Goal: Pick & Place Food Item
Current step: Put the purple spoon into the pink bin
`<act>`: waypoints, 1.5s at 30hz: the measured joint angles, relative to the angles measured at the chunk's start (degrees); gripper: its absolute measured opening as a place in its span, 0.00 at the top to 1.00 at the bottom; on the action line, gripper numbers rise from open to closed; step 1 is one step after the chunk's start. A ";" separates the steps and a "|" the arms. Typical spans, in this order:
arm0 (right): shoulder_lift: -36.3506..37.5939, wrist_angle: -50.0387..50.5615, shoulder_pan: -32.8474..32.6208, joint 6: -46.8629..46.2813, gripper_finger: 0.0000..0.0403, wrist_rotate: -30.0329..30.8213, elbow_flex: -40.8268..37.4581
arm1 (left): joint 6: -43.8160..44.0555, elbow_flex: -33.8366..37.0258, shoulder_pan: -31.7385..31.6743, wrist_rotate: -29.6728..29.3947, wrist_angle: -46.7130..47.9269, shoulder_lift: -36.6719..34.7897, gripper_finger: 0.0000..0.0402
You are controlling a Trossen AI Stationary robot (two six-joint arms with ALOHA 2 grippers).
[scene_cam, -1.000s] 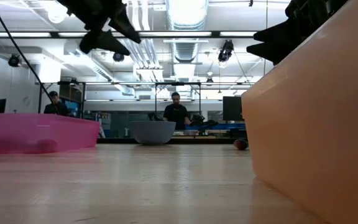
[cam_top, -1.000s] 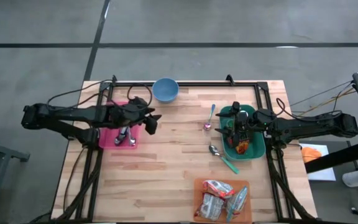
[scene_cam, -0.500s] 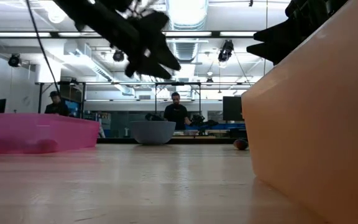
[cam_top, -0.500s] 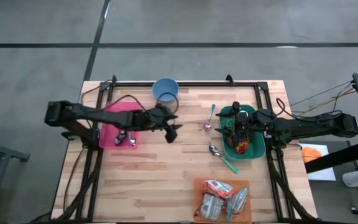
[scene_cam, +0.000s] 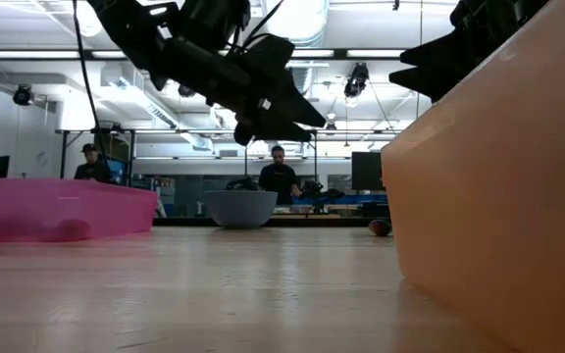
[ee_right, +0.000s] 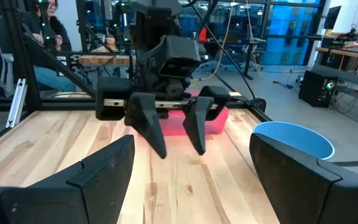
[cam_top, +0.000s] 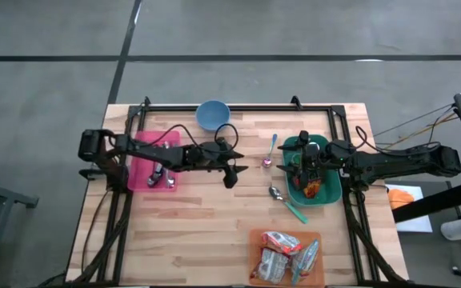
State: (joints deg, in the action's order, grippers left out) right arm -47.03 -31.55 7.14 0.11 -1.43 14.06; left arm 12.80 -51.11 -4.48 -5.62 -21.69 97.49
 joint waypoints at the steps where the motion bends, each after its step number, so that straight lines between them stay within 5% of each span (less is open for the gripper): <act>1: 0.00 0.00 0.01 -0.05 0.22 0.00 0.00 | -0.25 0.00 -0.16 -0.30 -0.09 0.00 0.41; 11: 0.00 0.02 -0.01 -0.03 0.22 0.00 0.00 | -11.02 2.67 -2.33 -1.14 8.53 -14.78 0.41; 25: 0.00 0.00 -0.01 0.03 0.22 0.02 0.02 | -14.73 22.32 -3.44 -4.03 9.69 -45.67 0.41; 31: 0.00 0.04 -0.01 -0.02 0.22 0.01 0.01 | -12.54 23.08 -3.53 -3.98 19.04 -52.09 0.41; 45: 0.00 -0.13 -0.01 1.41 0.22 0.02 0.02 | -9.34 23.34 -3.49 -3.79 19.91 -54.16 0.41</act>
State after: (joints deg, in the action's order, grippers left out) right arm -47.03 -31.68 7.14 1.52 -1.41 14.09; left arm 3.46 -27.77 -7.97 -9.41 -1.78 43.33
